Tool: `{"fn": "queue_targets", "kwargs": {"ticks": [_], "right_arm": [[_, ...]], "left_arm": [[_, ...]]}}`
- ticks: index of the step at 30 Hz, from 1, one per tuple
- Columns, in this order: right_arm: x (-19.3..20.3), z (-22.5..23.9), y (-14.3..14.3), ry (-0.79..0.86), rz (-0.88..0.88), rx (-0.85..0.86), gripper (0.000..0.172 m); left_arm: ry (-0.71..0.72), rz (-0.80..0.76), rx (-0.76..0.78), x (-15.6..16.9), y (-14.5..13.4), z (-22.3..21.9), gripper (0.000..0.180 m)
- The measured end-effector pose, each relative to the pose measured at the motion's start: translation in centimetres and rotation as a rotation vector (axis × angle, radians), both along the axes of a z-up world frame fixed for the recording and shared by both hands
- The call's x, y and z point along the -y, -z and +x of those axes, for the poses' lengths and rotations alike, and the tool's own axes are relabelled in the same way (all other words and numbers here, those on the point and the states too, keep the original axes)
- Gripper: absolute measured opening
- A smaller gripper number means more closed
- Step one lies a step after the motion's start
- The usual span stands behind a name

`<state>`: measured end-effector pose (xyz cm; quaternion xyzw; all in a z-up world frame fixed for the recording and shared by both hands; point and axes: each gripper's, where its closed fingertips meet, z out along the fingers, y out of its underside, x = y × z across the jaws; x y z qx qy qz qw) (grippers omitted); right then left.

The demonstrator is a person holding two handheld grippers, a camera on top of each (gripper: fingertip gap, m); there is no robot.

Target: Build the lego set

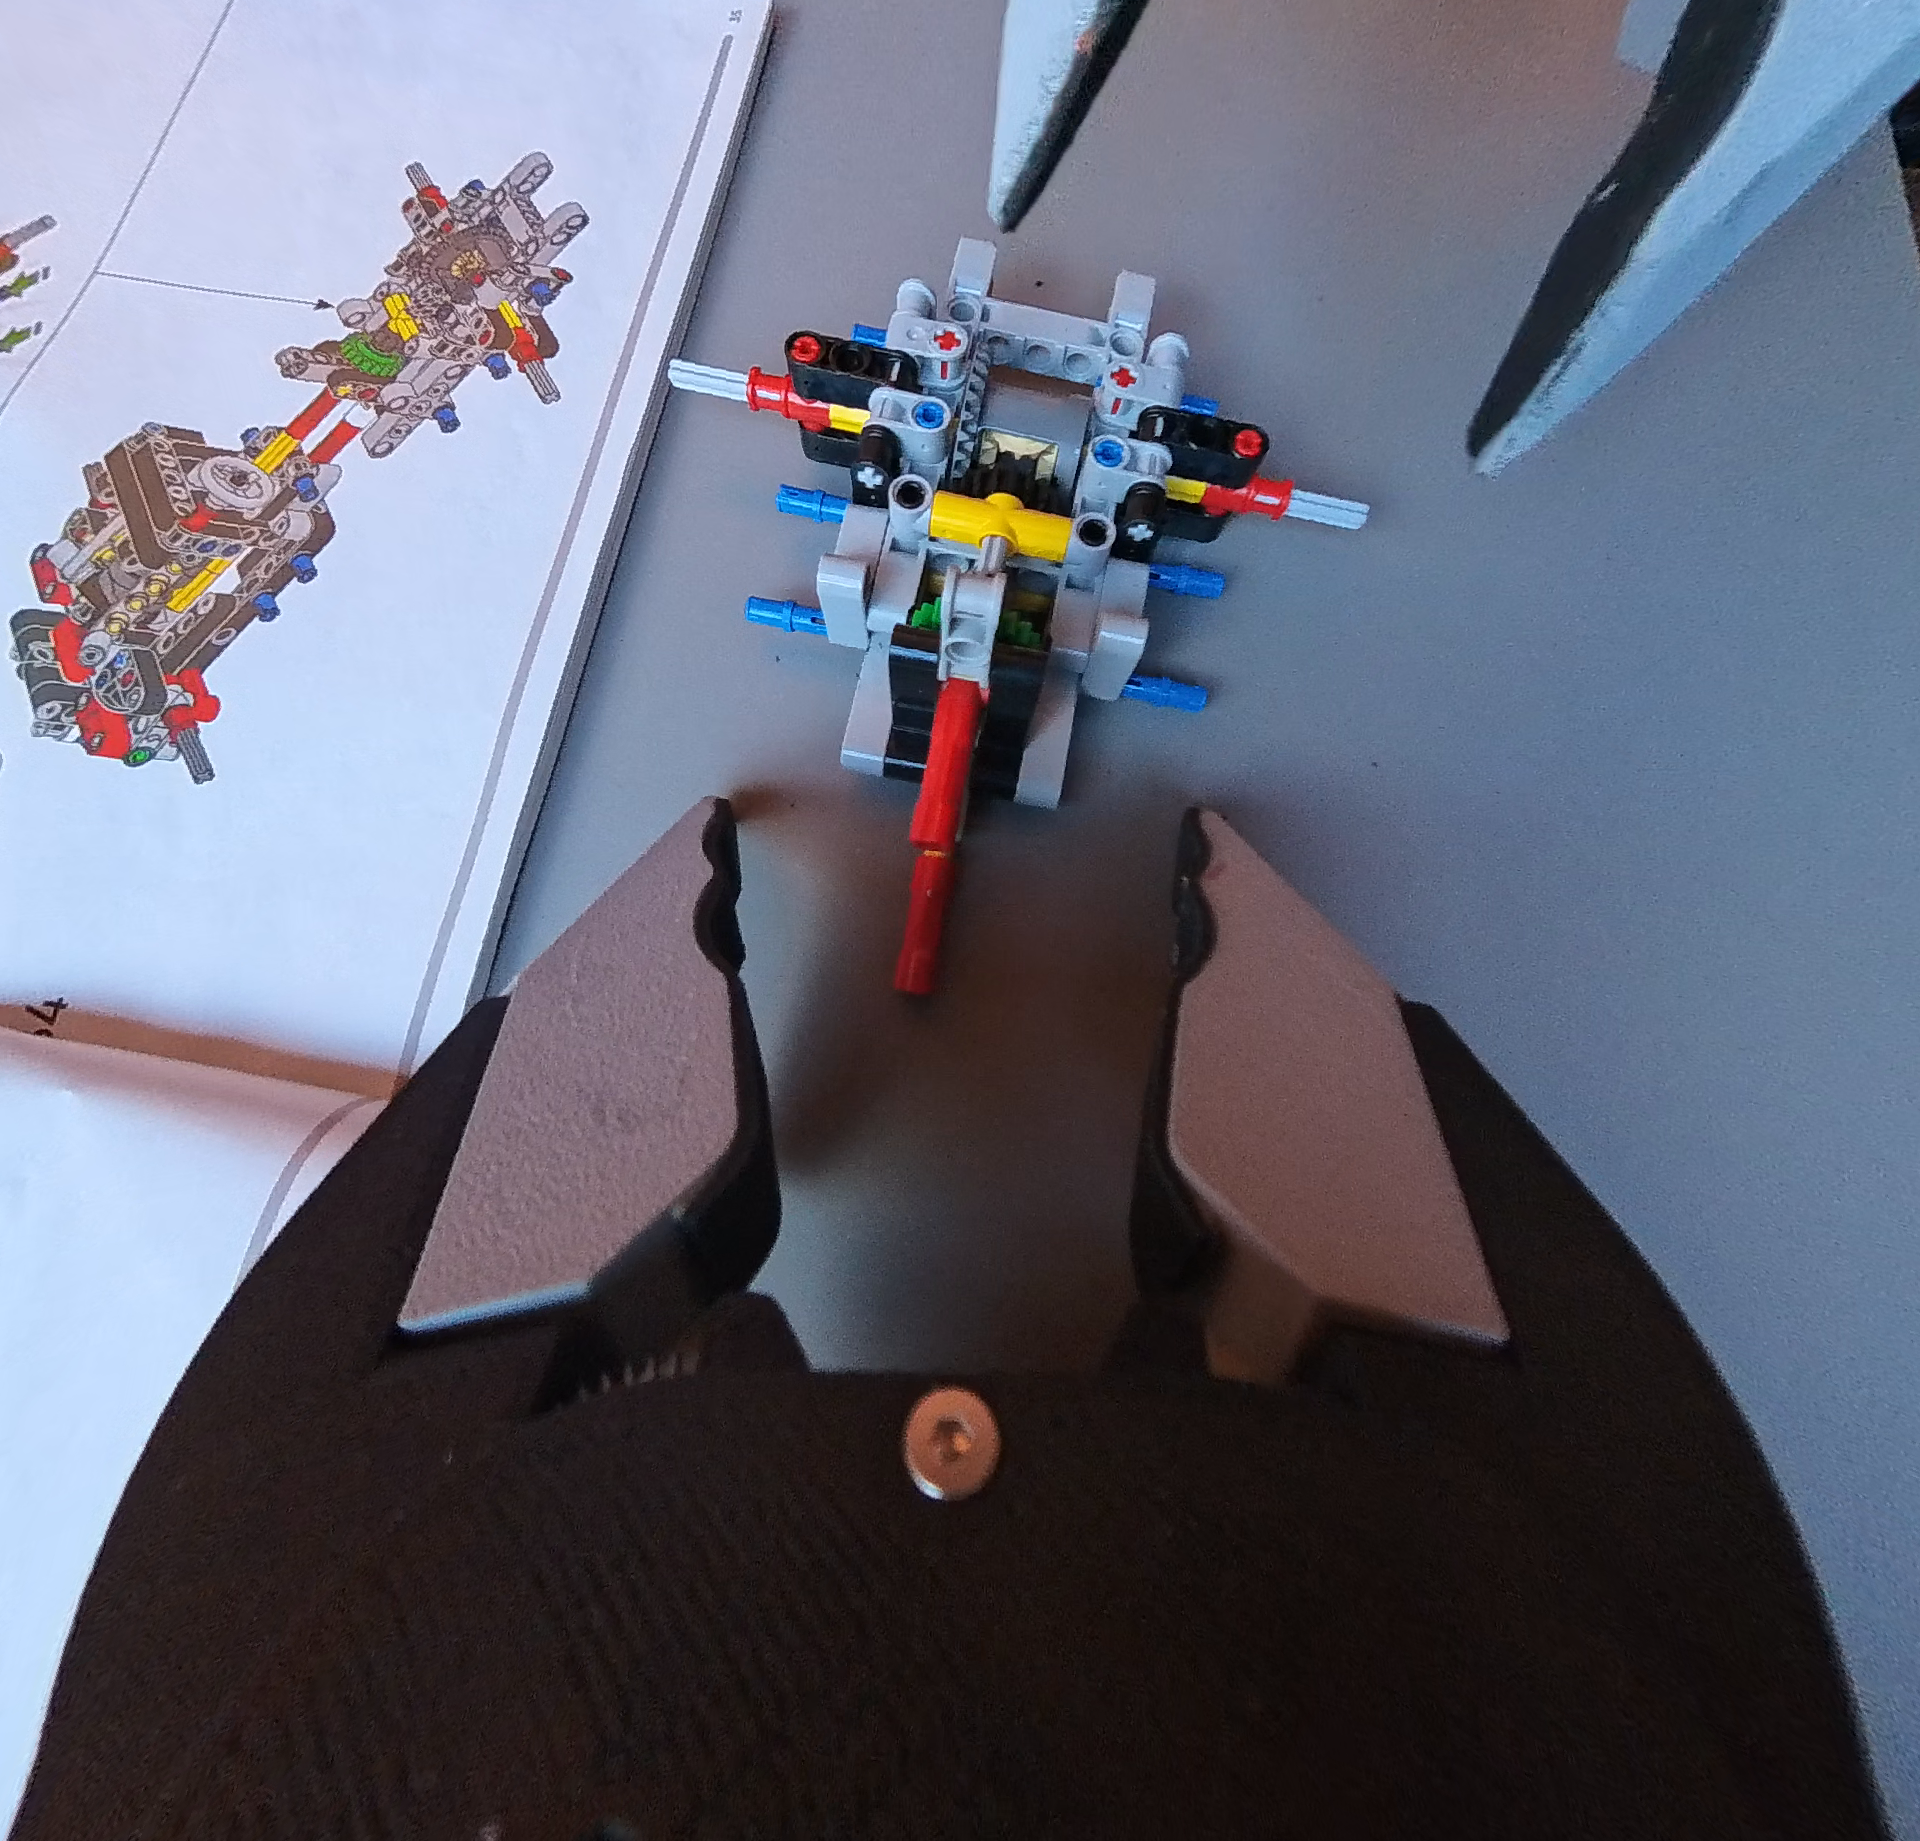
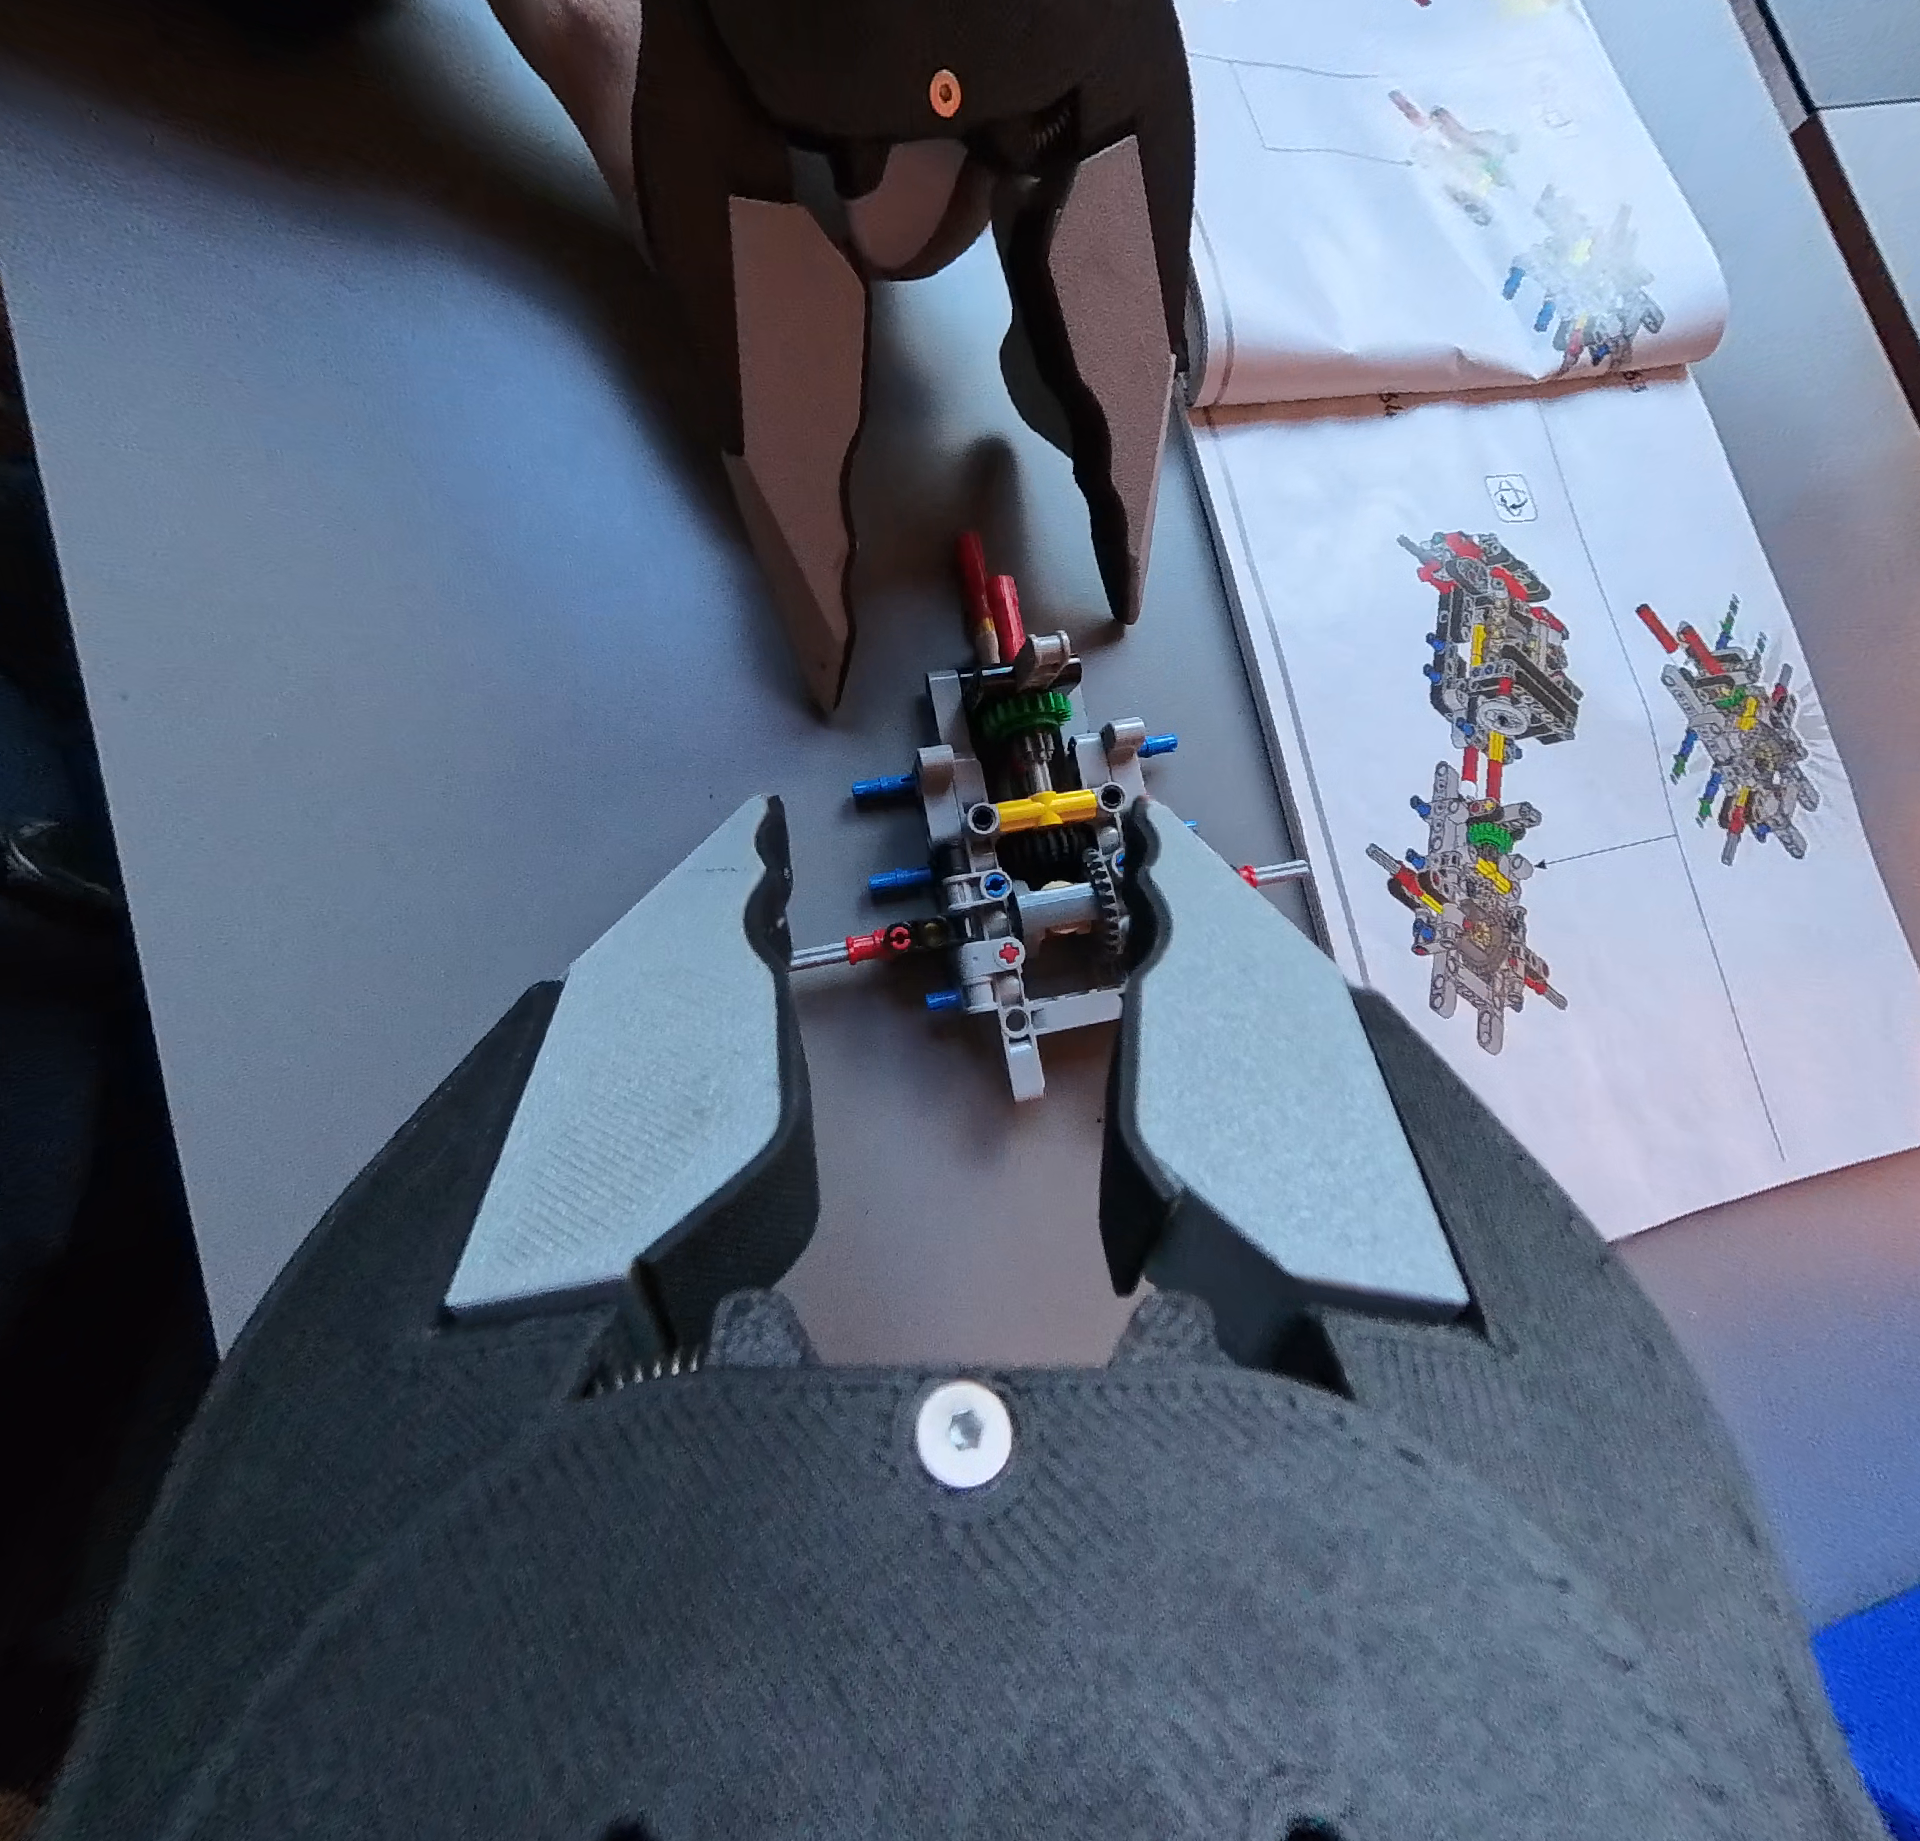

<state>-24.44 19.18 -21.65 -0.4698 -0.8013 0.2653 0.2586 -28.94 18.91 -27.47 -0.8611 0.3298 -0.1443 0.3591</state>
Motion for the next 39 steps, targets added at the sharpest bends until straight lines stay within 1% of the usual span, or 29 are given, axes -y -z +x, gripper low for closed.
{"fn": "queue_targets", "kwargs": {"ticks": [9, 19, 28, 35, 39], "right_arm": [[-0.6, 0.5, 1.5, 0.021, 0.082, 0.084, 0.06], [-1.0, 0.5, 1.8, 0.028, 0.111, 0.114, 0.062], [-1.1, -0.1, 3.1, -0.003, 0.191, 0.168, 0.062], [-1.4, -0.4, 3.7, -0.031, 0.272, 0.207, 0.062], [-1.5, -0.8, 3.6, -0.028, 0.248, 0.194, 0.066]], "left_arm": [[-0.001, 0.001, 0.0, 0.0, 0.0, 0.0, 0.08], [0.001, 0.0, 0.001, 0.0, 0.0, 0.0, 0.08], [0.019, 0.004, 0.005, 0.1, -0.1, 0.5, 0.069], [0.021, 0.004, 0.006, 0.1, -0.1, 0.5, 0.067], [0.031, 0.006, 0.007, 0.1, -0.1, 0.7, 0.063]]}}
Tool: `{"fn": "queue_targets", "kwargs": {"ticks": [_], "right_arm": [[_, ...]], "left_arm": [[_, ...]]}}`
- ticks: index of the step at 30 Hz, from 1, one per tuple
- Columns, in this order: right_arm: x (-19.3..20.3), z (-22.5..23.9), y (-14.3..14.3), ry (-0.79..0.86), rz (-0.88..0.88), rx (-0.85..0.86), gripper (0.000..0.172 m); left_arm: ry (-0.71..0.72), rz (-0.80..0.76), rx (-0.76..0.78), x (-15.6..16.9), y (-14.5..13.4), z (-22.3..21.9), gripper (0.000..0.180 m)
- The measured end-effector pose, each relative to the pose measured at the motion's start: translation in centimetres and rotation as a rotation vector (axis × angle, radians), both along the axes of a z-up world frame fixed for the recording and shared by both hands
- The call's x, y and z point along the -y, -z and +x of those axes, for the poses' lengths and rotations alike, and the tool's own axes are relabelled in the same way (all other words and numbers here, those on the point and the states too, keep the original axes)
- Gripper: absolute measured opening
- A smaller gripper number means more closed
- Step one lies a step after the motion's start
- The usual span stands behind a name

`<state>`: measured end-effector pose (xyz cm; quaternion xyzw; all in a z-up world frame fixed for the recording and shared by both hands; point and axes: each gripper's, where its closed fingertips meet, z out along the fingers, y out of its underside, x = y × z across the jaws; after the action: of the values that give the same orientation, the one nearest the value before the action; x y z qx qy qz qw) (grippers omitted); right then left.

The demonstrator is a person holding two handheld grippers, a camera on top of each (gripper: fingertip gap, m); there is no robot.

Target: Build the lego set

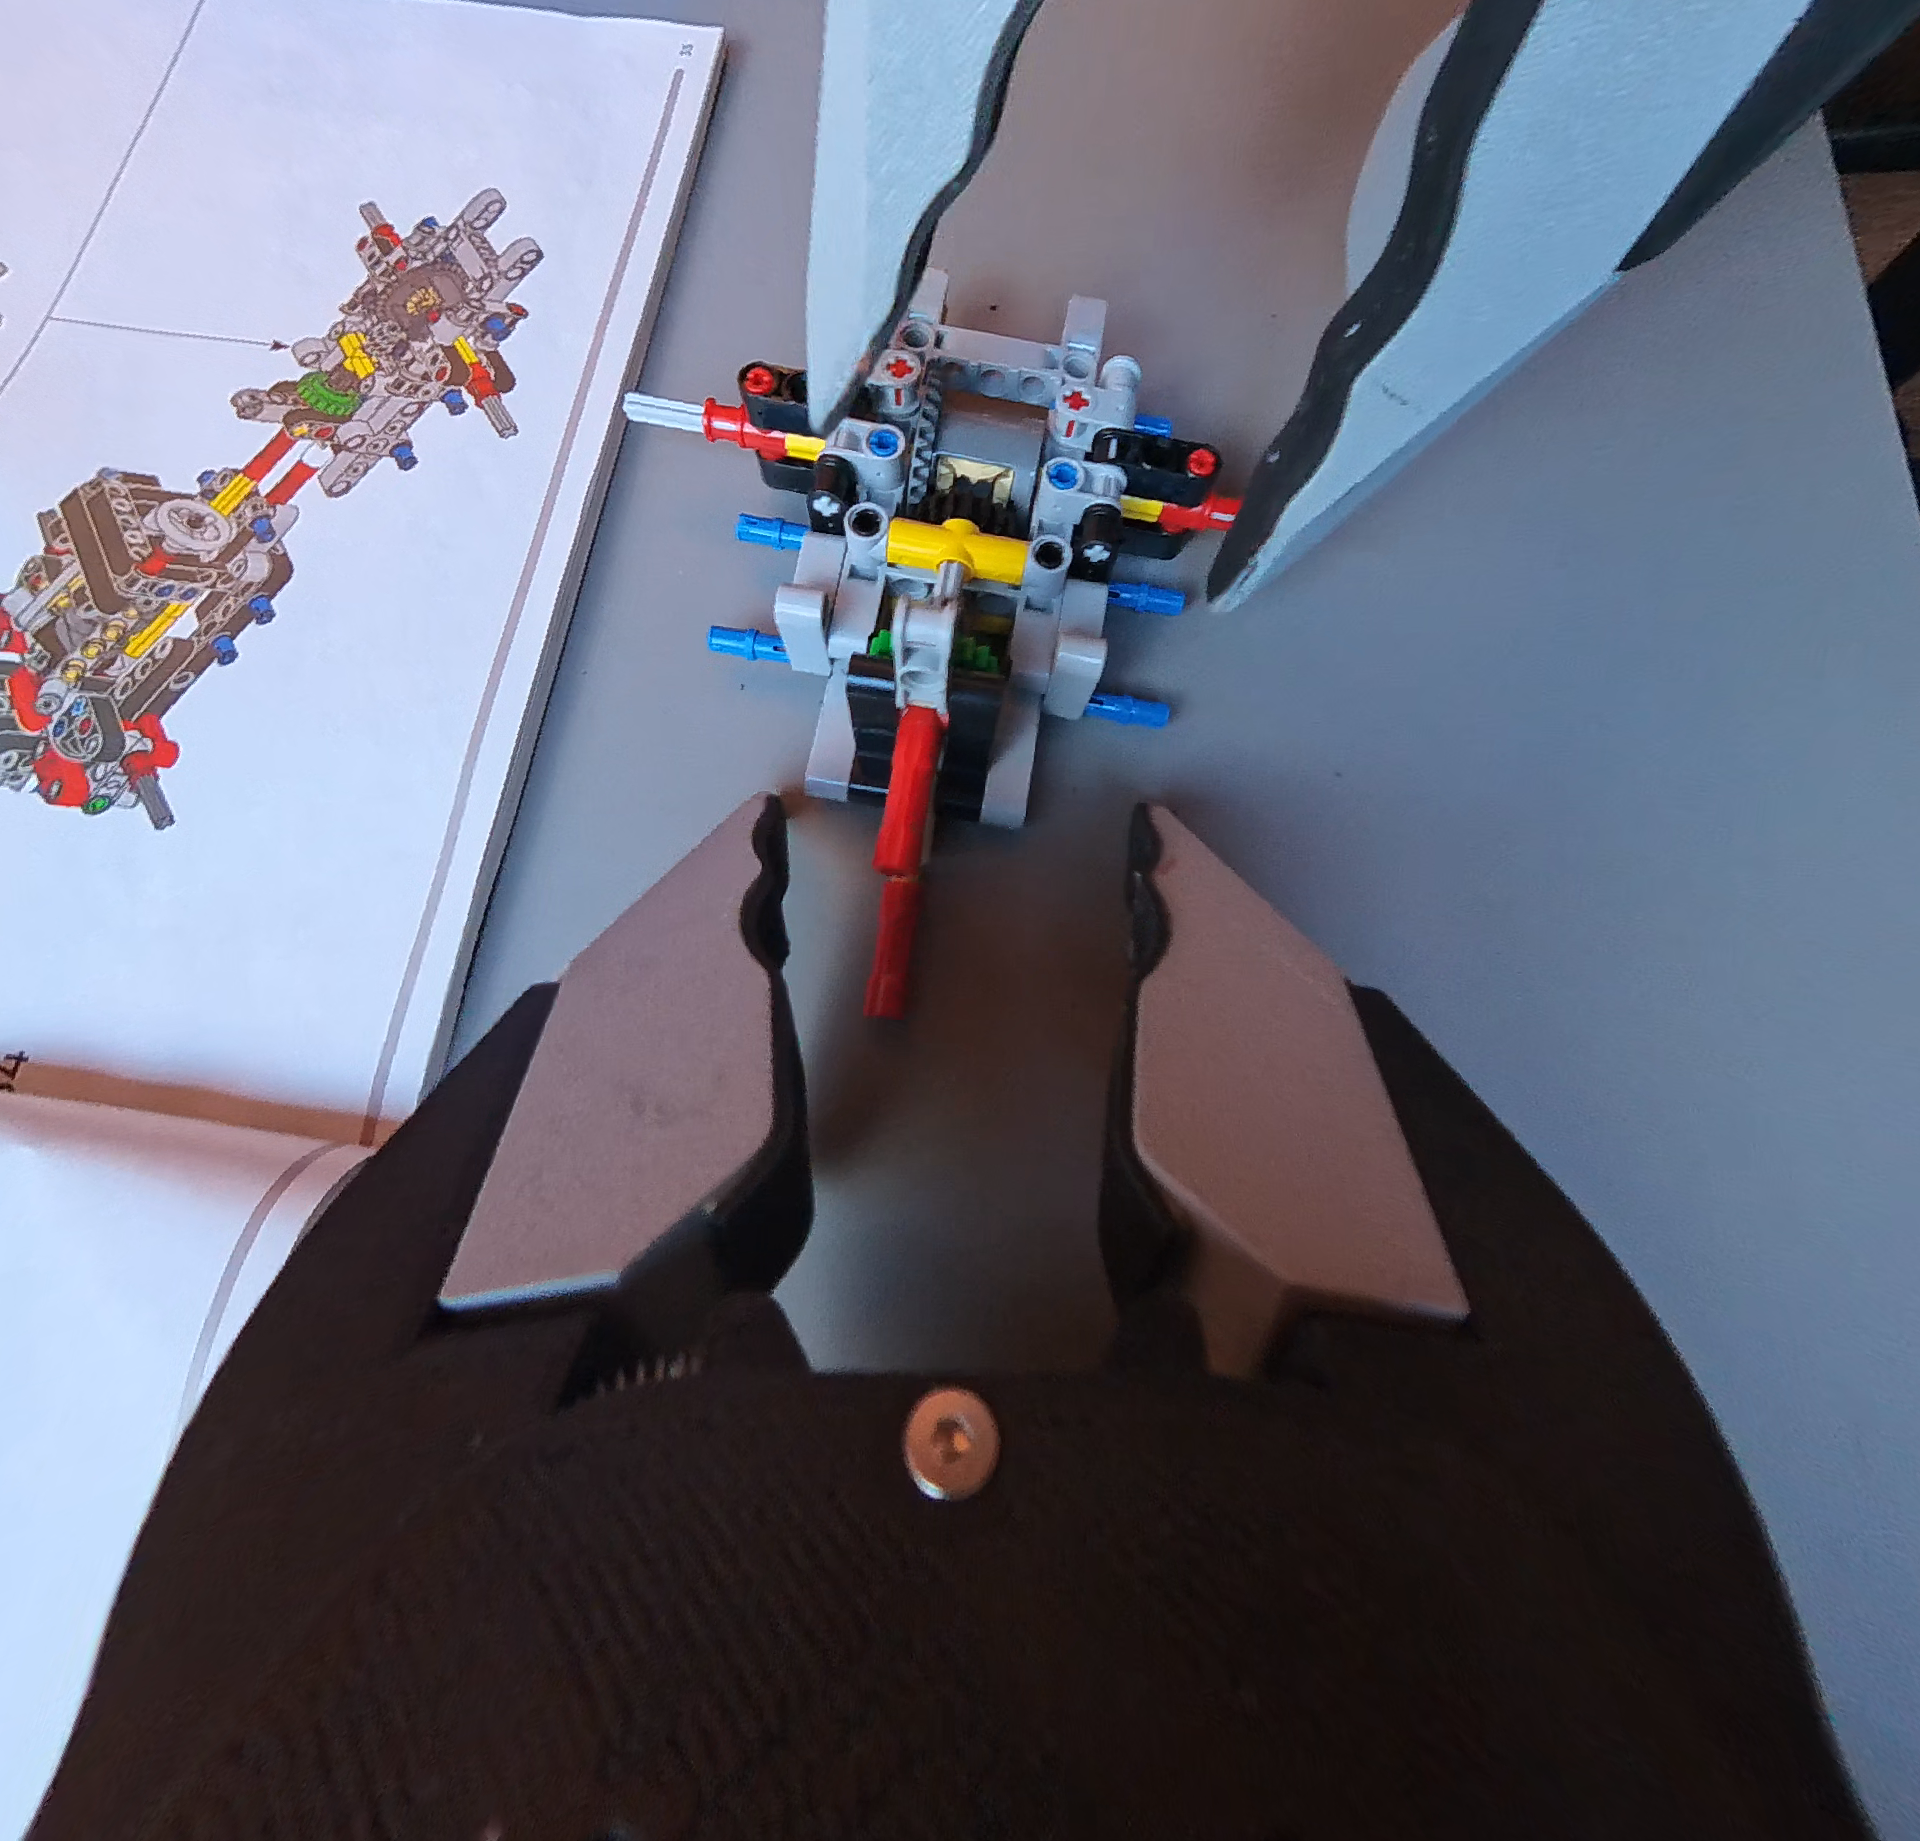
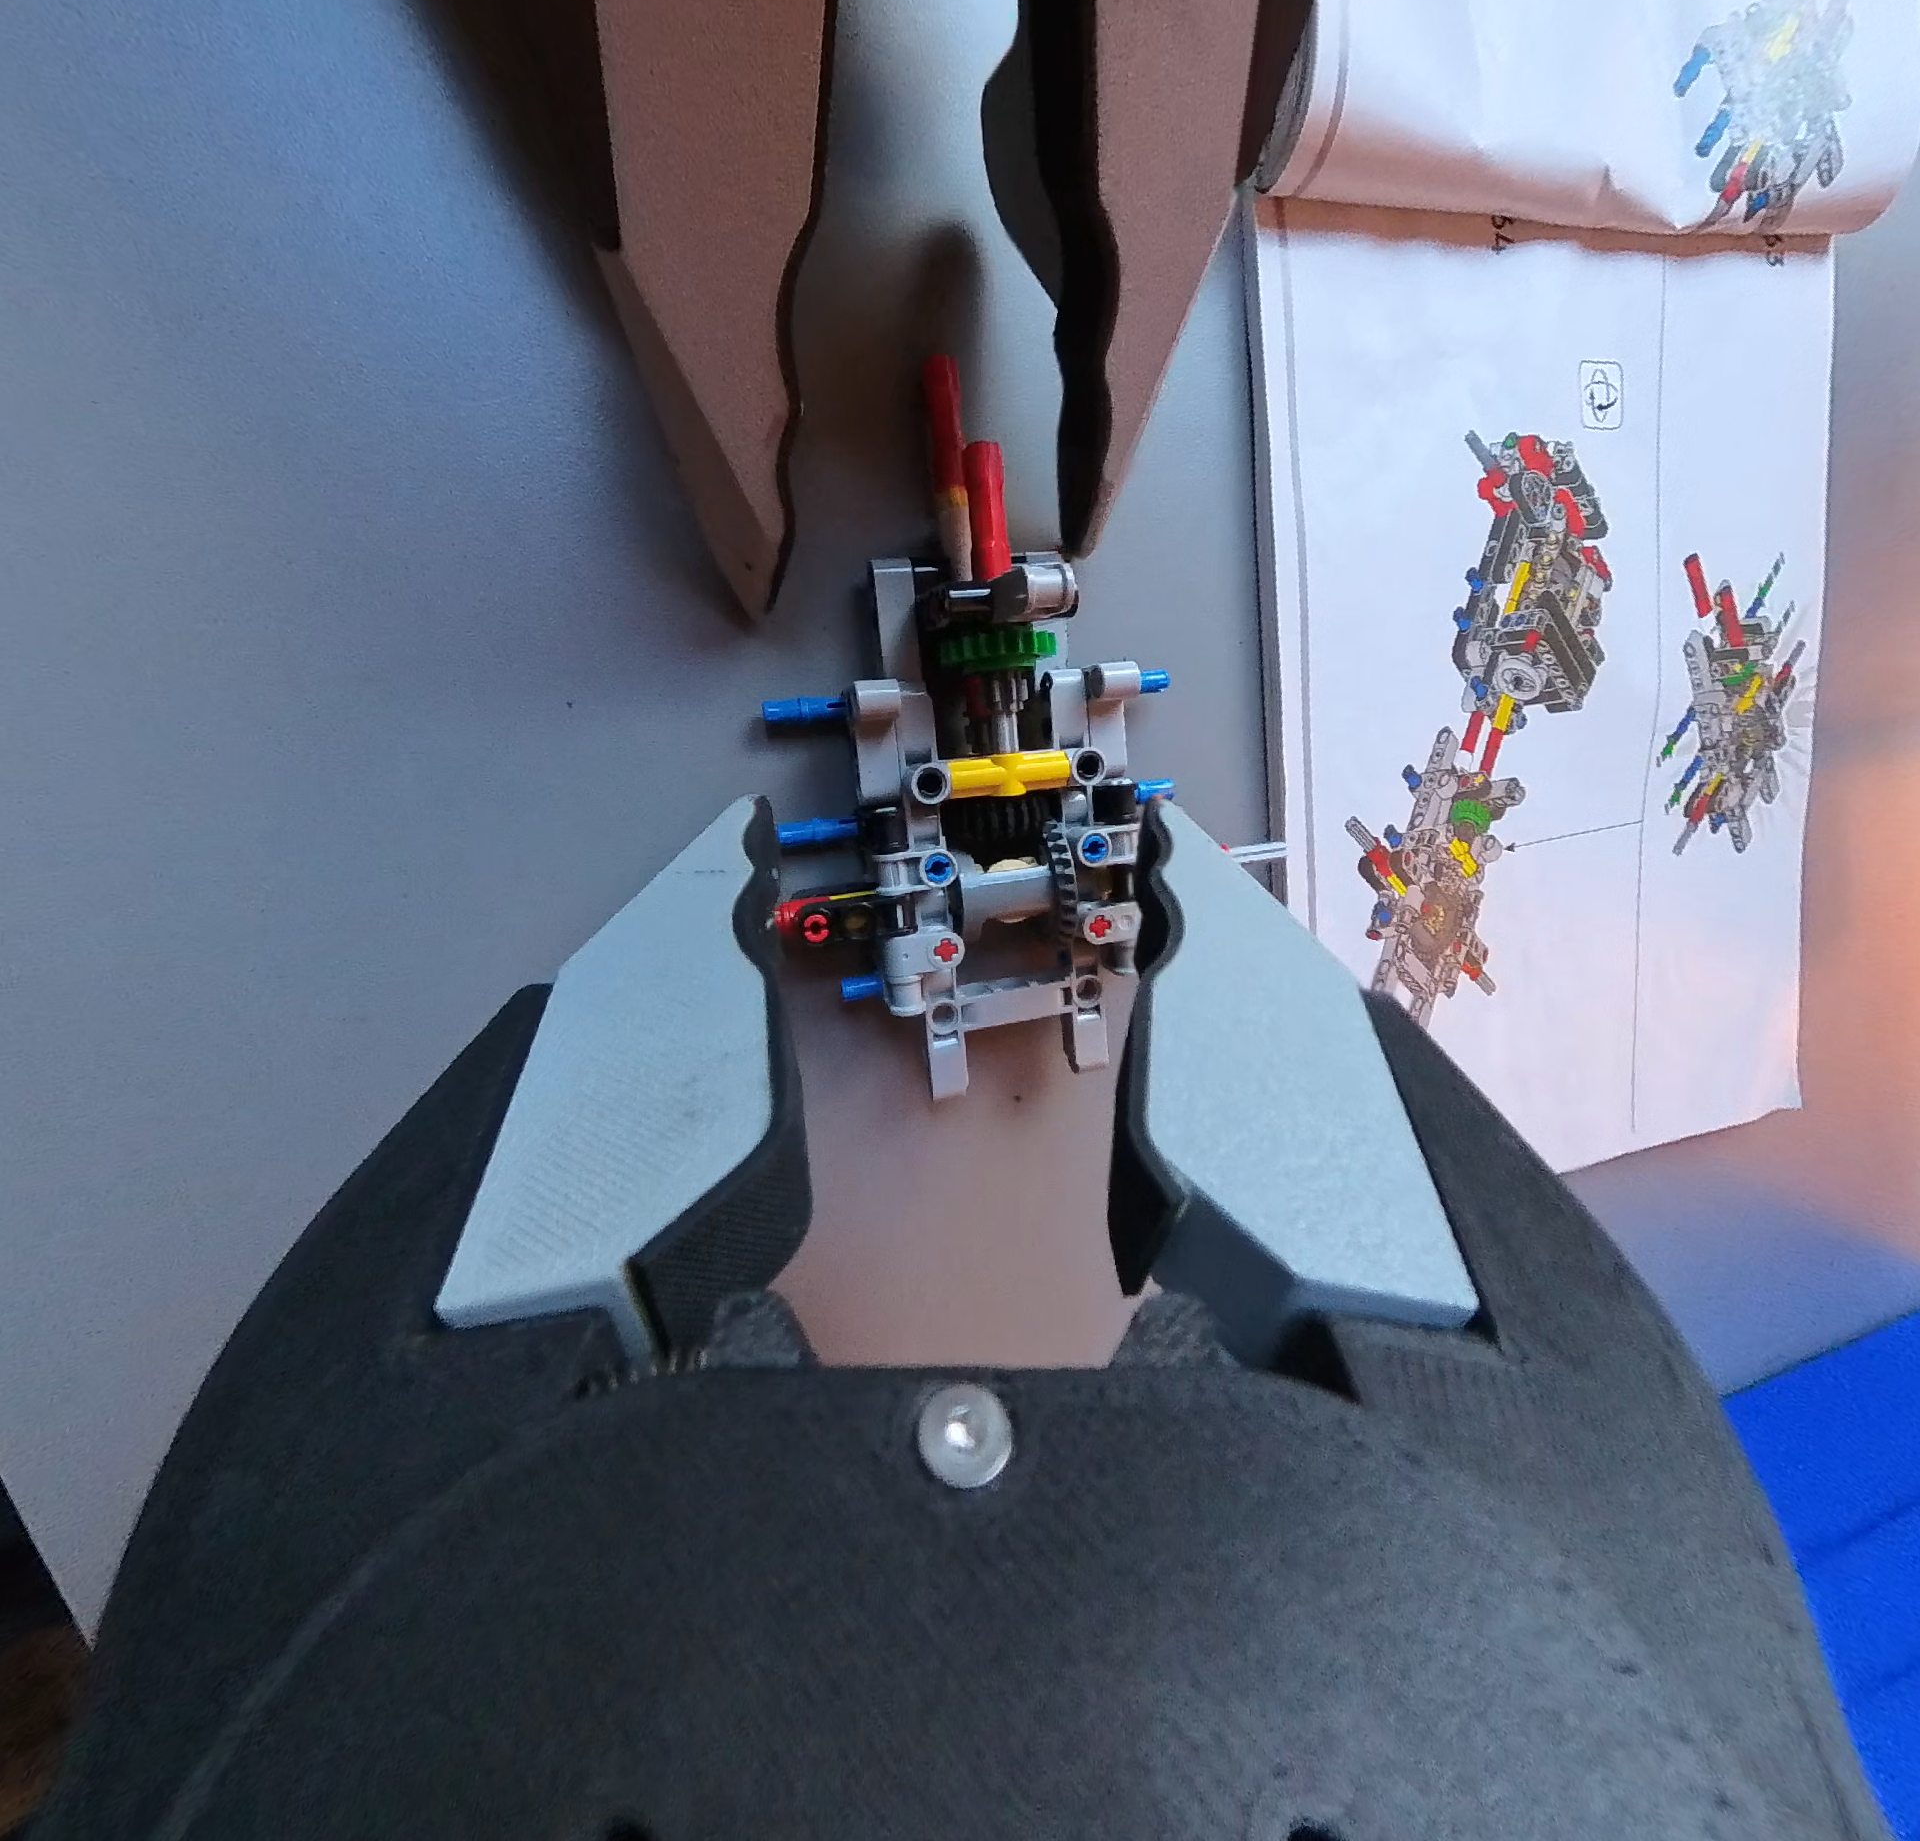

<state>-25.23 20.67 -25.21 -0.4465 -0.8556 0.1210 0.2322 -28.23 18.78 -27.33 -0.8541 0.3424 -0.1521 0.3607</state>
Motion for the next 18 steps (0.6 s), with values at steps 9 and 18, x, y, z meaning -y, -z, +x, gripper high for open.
{"fn": "queue_targets", "kwargs": {"ticks": [9, 18], "right_arm": [[-0.1, -0.3, 0.9, -0.032, 0.028, 0.036, 0.071], [-0.1, -0.4, 1.5, -0.049, 0.002, 0.065, 0.073]], "left_arm": [[0.006, -0.001, 0.001, -0.1, 0.0, 0.2, 0.06], [0.016, -0.001, 0.001, -0.1, 0.0, 0.6, 0.064]]}}
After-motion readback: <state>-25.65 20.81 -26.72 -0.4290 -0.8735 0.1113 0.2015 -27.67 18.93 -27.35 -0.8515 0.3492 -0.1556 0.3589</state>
